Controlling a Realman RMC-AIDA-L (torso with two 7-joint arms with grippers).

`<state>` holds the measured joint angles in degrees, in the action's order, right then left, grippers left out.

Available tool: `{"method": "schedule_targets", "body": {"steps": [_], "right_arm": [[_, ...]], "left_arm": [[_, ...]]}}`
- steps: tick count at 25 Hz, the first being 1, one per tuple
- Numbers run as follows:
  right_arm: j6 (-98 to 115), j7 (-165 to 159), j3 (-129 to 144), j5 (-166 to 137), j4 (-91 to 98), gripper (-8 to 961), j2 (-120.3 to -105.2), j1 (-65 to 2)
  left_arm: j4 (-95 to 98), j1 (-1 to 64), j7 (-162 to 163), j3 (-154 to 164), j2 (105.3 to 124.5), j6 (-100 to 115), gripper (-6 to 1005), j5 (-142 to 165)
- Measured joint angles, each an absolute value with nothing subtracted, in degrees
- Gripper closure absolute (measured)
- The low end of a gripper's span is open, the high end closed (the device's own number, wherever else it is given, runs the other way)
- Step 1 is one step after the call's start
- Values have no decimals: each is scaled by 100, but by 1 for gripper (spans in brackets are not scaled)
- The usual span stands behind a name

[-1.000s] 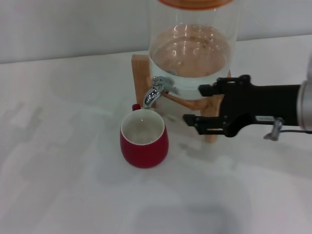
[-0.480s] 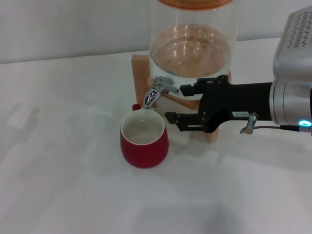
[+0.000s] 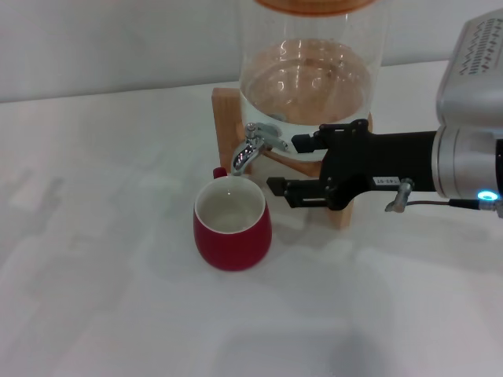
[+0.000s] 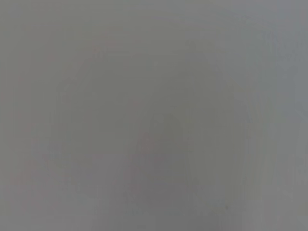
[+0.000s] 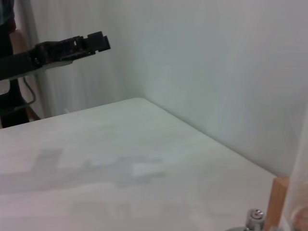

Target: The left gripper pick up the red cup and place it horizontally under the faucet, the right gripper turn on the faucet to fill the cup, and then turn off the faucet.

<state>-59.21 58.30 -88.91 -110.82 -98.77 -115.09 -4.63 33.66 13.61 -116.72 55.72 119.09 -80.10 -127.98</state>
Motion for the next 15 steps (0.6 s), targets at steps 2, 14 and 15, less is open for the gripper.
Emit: {"method": "schedule_targets", "body": {"steps": [2,14,15], "right_arm": [[-5919,5824,-8853,-11076,-9816,234,-11510,-518],[-5959,5866,-8755,-10996,-9788,234,-11508,-598],[-5959,5866,-8755,-10996,-9788,234,-11508,-598]], "left_arm": [[3367,1362,-11672,5572,11909,-8016,428,-12802],[3345,1362,-11672,5572,11909,-8011,428,-12787],[3342,1362,-11672,5572,11909,-8007,428,-12787]]}}
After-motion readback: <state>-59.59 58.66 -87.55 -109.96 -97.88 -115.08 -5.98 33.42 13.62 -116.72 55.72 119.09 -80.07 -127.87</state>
